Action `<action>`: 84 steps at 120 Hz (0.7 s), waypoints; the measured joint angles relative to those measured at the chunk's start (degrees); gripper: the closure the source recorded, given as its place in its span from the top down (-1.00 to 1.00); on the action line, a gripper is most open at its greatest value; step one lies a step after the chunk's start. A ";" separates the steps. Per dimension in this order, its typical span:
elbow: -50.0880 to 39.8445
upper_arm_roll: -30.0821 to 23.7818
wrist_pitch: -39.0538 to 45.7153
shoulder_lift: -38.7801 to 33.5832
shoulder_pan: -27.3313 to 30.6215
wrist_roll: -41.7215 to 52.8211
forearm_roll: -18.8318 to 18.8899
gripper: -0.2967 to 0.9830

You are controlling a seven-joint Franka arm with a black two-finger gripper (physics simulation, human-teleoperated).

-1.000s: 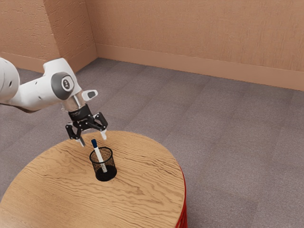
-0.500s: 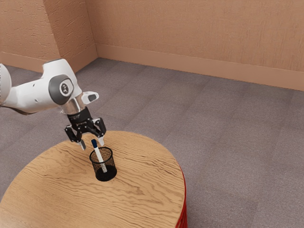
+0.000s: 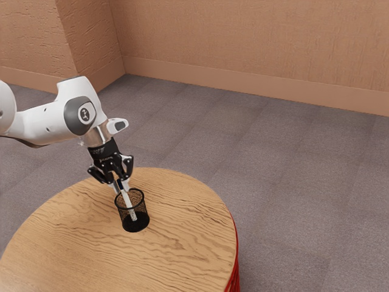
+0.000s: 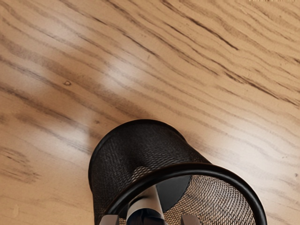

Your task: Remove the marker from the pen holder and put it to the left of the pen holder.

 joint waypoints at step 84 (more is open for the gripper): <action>2.55 0.42 -4.79 -4.71 0.48 -2.64 4.98 -0.68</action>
